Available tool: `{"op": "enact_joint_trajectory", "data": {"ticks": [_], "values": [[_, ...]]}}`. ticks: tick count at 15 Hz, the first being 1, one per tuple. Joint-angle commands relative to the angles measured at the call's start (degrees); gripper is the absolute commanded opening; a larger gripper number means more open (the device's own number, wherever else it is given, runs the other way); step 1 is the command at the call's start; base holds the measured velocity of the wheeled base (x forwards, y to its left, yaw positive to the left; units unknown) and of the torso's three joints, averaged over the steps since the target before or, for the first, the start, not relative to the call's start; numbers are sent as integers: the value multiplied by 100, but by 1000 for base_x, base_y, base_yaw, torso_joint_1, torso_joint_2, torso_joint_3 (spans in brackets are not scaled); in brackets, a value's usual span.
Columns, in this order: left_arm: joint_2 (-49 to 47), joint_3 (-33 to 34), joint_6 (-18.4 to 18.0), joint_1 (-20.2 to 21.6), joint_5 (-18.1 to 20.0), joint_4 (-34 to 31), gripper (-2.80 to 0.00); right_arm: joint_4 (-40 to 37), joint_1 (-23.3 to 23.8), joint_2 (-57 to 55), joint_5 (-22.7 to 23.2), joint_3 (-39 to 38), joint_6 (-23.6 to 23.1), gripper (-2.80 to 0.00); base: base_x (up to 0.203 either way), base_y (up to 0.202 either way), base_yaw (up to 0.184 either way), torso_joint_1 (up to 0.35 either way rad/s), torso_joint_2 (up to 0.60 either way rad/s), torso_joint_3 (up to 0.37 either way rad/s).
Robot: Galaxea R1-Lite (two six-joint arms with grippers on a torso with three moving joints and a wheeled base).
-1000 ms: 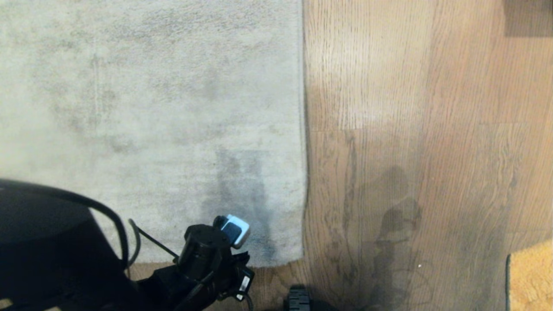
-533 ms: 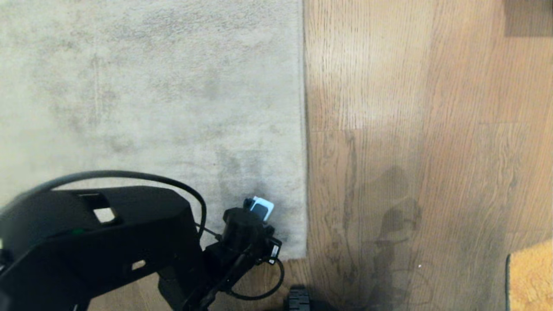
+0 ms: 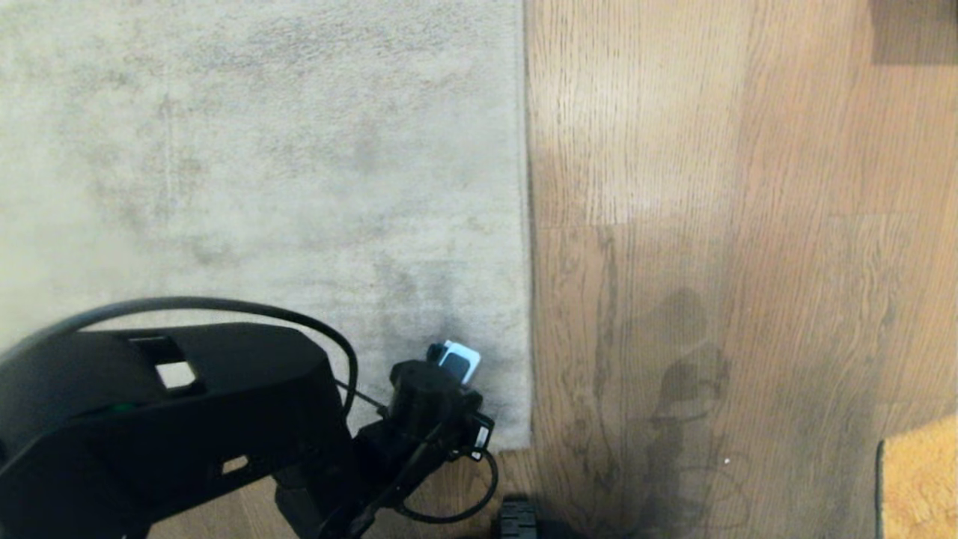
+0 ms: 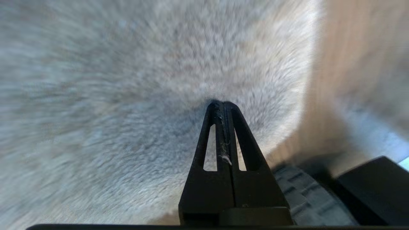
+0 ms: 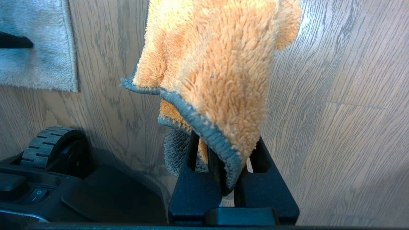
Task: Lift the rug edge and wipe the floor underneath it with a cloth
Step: Lay down the carpet
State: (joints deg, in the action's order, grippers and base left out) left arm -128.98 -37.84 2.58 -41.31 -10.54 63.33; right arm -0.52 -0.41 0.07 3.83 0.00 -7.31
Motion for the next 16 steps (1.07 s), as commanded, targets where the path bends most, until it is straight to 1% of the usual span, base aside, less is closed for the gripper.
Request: {"op": "enact_joint_trajectory", "data": {"ticks": [1,4,9,11,13,16], "values": [[700,346,19,-37,-45,22,-280,0,-2,-7,4,0,-8,-280,0,0,0,0,0,0],[1528,895,-16,-83,-56,24,-280,0,-2,-7,4,0,-7,-280,0,0,0,0,0,0],[2806,1627,-471,-76,-63,47,-280,0,-2,-7,4,0,-8,-280,0,0,0,0,0,0],[3308,1770,-620,-78,-53,2,-280,0,-2,-7,4,0,-8,-280,0,0,0,0,0,0],[3870,2055,-746,-79,-52,-69,-280,0,-2,-7,4,0,1,-280,0,0,0,0,0,0],[4801,2973,-974,6,-54,-117,-280,0,-2,-7,4,0,-2,-280,0,0,0,0,0,0]]}}
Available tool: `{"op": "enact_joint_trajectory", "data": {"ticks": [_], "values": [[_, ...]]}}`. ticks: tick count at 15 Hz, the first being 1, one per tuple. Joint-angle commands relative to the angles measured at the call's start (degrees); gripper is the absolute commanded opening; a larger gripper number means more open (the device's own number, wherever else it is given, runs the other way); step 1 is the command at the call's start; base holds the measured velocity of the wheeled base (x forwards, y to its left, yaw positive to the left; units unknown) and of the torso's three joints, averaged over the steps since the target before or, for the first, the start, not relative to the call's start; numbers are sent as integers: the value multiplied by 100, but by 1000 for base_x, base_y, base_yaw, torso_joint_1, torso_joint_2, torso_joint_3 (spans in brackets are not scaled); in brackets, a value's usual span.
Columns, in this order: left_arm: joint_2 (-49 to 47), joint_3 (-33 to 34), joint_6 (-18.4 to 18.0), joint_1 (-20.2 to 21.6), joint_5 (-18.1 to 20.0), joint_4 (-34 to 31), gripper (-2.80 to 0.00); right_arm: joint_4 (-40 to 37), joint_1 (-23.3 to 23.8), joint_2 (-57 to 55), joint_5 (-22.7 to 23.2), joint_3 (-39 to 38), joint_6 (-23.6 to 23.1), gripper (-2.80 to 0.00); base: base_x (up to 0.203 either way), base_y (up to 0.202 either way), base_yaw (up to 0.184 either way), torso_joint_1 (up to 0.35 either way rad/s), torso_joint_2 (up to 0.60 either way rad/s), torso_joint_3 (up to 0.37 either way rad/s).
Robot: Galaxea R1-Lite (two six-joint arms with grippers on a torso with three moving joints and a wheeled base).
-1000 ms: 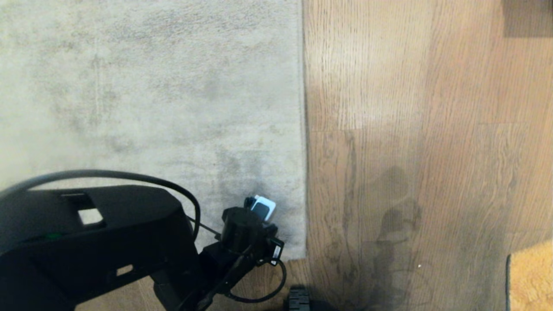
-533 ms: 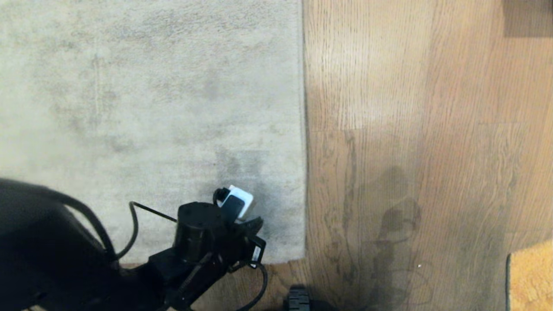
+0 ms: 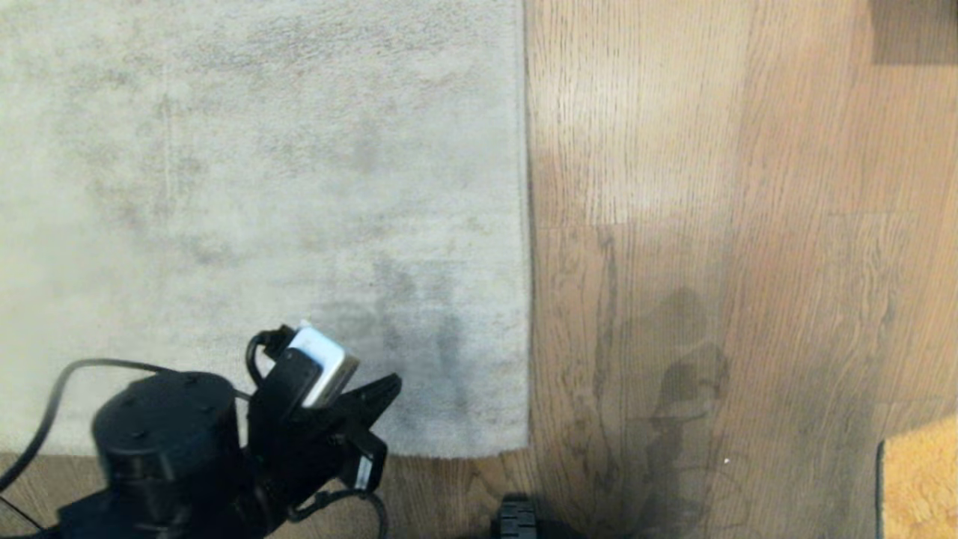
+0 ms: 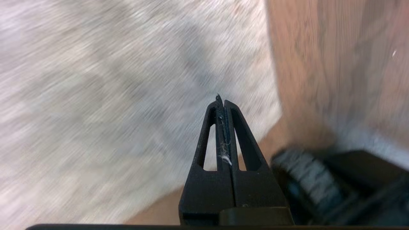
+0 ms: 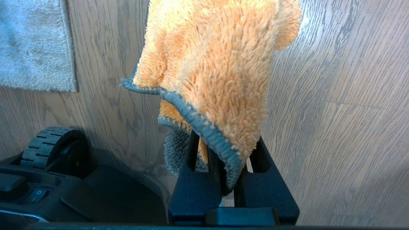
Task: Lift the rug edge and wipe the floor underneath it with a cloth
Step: Lay down the carpet, then put down the rag
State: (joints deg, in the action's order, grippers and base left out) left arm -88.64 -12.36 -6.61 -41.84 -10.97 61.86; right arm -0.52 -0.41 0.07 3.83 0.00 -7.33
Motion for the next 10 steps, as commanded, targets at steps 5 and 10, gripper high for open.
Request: {"op": "enact_joint_trajectory", "data": {"ticks": [5,10], "values": [[2597,1191,-572,1147,12,-700,-280,0,-2,-7,4,0,-6,-280,0,0,0,0,0,0],[4211,1225,-667,2353,380,-2009,-280,0,-2,-7,4,0,-2,-280,0,0,0,0,0,0]]}}
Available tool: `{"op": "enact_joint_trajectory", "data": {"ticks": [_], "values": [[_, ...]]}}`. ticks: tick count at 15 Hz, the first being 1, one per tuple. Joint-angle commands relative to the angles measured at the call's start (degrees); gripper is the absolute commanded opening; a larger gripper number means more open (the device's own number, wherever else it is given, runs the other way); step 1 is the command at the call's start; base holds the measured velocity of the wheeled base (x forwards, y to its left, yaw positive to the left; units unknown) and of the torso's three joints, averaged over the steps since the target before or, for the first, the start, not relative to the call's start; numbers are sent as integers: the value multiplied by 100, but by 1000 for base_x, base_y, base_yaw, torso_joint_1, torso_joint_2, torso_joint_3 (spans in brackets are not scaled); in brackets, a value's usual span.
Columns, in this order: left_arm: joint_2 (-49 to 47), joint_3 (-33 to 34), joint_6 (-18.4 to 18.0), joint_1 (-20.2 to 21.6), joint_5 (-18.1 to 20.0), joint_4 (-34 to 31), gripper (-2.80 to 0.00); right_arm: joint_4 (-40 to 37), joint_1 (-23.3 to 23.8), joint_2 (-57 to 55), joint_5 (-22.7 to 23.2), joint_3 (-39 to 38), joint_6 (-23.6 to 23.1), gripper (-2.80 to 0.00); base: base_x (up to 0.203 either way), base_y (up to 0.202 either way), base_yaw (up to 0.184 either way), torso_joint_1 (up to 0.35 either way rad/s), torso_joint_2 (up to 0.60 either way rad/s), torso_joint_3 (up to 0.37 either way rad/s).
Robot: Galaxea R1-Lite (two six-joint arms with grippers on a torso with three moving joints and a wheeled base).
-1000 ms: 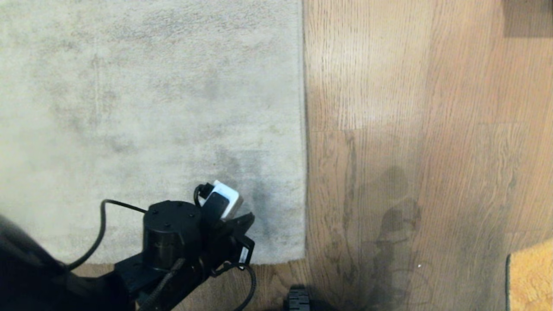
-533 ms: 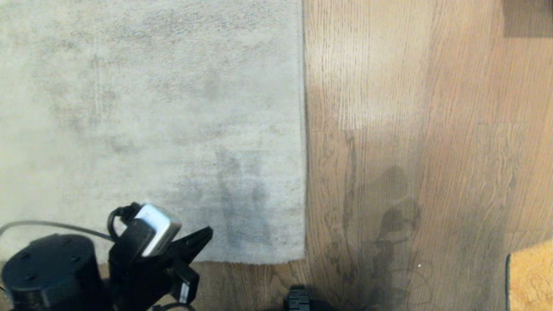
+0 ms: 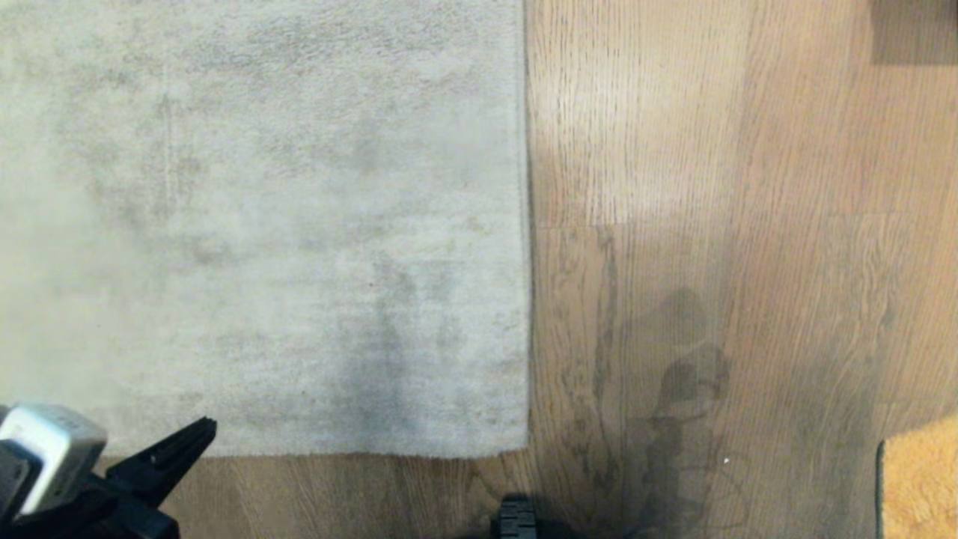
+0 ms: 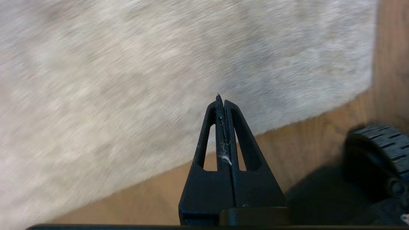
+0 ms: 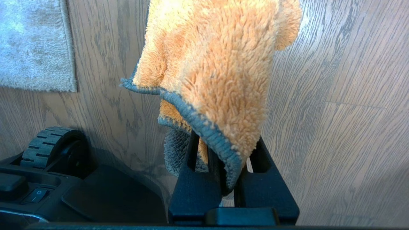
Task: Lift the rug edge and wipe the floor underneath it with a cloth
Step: Put down the rag
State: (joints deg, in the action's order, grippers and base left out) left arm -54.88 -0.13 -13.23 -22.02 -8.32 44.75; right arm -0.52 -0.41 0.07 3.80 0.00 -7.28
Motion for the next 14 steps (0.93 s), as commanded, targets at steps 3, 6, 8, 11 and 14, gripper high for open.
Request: {"op": "enact_joint_trajectory", "data": {"ticks": [3,6,8,11,14], "values": [[1873,5,2,936,612,-1337,-280,-1,-2,-7,6,0,-11,-280,0,0,0,0,0,0],[2857,6,8,1197,768,-2491,-280,-1,-2,-7,6,0,-2,-280,0,0,0,0,0,0],[3540,5,23,1320,793,-3279,-280,-1,-2,-7,6,0,-11,-280,0,0,0,0,0,0],[3853,11,114,1446,810,-3866,-280,-1,-2,-7,6,0,-2,-280,0,0,0,0,0,0],[3862,9,124,1549,814,-3994,-280,-1,-2,-7,6,0,-2,-280,0,0,0,0,0,0]]}}
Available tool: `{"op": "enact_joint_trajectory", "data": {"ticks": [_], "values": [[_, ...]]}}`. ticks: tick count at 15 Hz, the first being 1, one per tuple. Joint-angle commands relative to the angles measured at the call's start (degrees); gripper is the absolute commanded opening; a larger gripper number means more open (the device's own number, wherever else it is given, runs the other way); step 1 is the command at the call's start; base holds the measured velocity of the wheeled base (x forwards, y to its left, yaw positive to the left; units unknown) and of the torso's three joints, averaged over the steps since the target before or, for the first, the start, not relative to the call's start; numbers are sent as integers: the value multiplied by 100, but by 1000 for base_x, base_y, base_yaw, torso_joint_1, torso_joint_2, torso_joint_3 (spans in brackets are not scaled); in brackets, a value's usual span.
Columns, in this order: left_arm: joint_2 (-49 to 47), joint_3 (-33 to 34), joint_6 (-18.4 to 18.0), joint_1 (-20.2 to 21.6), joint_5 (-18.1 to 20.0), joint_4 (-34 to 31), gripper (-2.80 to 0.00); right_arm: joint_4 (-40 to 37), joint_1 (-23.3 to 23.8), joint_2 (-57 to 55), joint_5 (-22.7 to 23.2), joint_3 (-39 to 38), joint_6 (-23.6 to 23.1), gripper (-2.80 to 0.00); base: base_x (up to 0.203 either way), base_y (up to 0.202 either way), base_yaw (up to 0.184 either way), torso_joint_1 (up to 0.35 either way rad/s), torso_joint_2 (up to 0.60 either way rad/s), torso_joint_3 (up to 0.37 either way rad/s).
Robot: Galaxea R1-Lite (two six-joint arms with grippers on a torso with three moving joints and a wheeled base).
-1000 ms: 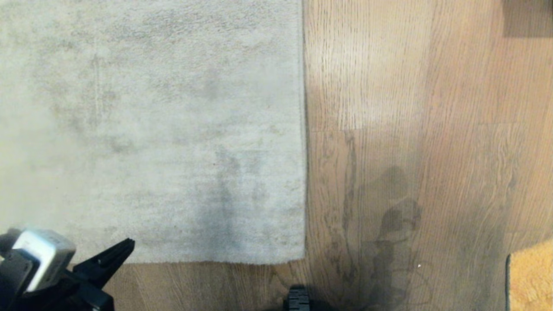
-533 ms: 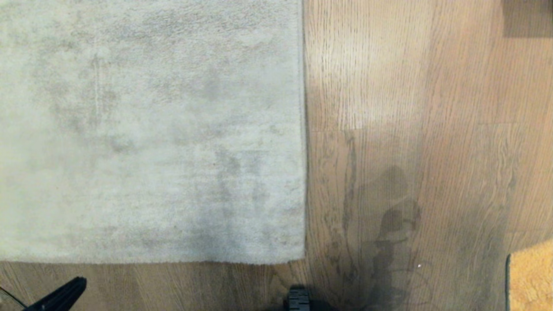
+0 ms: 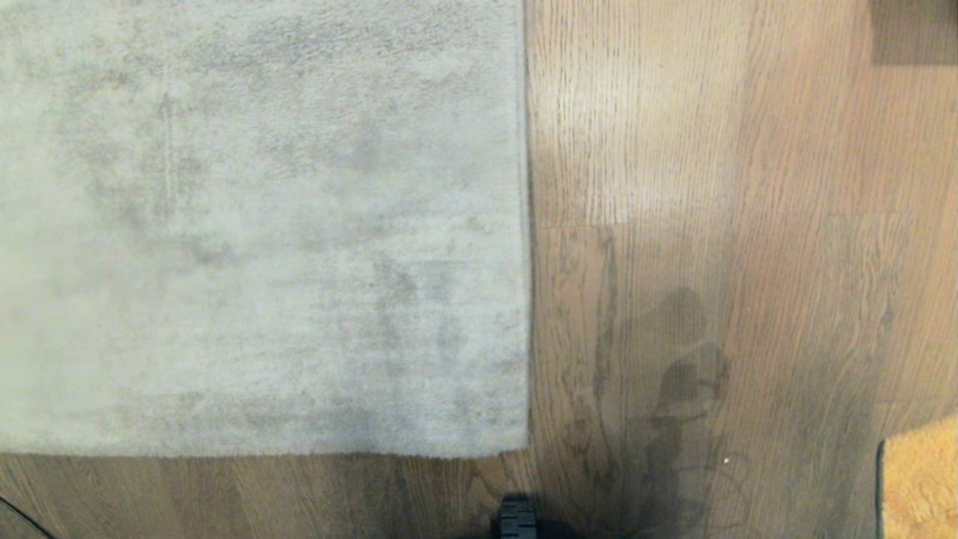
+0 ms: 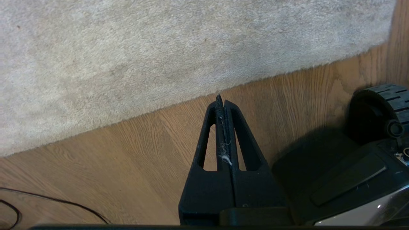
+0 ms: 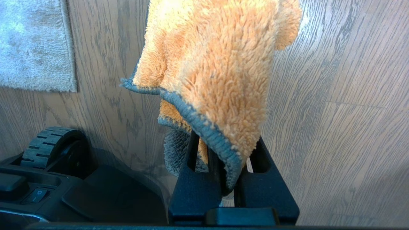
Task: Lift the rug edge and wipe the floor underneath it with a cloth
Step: Put down the rag
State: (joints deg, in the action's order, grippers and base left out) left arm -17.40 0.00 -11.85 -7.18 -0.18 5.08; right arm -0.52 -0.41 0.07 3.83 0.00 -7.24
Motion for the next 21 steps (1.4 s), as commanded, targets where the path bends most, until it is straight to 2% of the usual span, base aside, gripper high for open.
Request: {"op": "enact_joint_trajectory", "data": {"ticks": [1,4,8,10,12,21], "values": [[114,-5,-19,147,1,-53,-280,0,-2,-7,4,0,-7,-280,0,0,0,0,0,0],[371,-2,-6,469,14,-227,-280,0,-2,-7,4,0,-10,-280,0,0,0,0,0,0],[1032,-3,136,642,269,-449,-280,0,-2,-7,4,0,-14,-280,0,0,0,0,0,0],[1410,0,395,663,245,-478,-280,0,-2,-7,4,0,-14,-280,0,0,0,0,0,0],[1740,0,874,673,102,-515,-280,0,-2,-7,4,0,-5,-280,0,0,0,0,0,0],[1740,0,981,674,89,-521,-280,0,-2,-7,4,0,-5,-280,0,0,0,0,0,0]]}}
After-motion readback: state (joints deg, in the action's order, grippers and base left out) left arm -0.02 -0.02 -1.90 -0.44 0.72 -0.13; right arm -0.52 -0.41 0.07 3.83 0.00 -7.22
